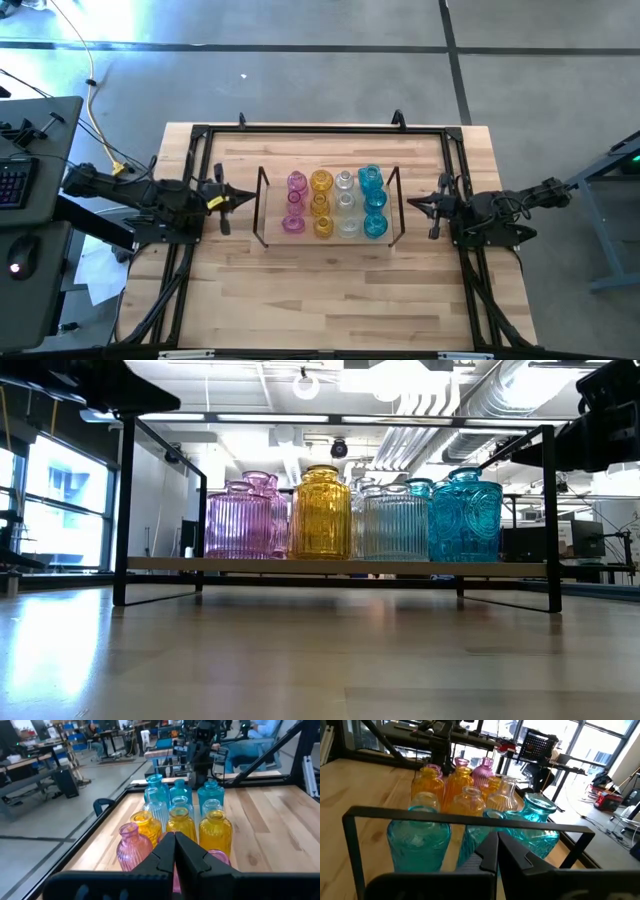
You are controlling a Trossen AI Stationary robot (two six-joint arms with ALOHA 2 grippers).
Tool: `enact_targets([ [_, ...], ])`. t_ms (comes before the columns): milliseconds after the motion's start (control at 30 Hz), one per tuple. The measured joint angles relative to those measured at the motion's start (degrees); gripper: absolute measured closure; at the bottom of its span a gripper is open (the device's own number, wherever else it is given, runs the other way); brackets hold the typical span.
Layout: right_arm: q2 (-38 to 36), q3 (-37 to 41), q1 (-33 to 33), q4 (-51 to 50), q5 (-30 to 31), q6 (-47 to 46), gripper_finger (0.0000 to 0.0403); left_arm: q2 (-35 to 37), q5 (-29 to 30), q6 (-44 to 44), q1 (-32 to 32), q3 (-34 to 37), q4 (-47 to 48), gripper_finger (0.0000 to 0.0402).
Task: Sort vases onto shelf
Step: Return to Home Position
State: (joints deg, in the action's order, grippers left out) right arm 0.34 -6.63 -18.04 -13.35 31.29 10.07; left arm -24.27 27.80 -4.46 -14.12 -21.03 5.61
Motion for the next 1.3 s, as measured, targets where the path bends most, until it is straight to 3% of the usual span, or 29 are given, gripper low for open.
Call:
enact_targets([
  [200, 0.0, 0.0, 0.0, -3.0, -1.6, 0.2, 0.0403, 2.1, -7.1, -3.7, 4.4, 2.9, -4.4, 0.0401],
  [567, -0.1, 0.0, 0.1, 0.3, -5.8, 1.8, 0.0403, 4.2, -22.8, -4.6, 18.7, 9.9, -13.6, 0.0401],
  [667, -0.2, -0.2, 0.9, 0.2, -5.8, 2.0, 0.0403, 6.0, -23.4, -4.6, 21.9, 10.7, -13.5, 0.0401],
  [833, -0.3, -1.6, 3.5, 0.0, -9.7, 2.9, 0.0403, 10.8, -29.5, -4.7, 25.2, 10.9, -11.4, 0.0401],
  [1167, -0.3, -1.6, 10.3, 0.8, -17.2, 2.5, 0.0403, 21.8, -32.2, -3.3, 27.8, 10.9, -1.8, 0.0401],
  [1300, -0.3, -1.6, 12.5, 1.5, -20.0, 2.0, 0.0403, 24.0, -32.2, -3.1, 27.8, 13.8, -5.0, 0.0401],
])
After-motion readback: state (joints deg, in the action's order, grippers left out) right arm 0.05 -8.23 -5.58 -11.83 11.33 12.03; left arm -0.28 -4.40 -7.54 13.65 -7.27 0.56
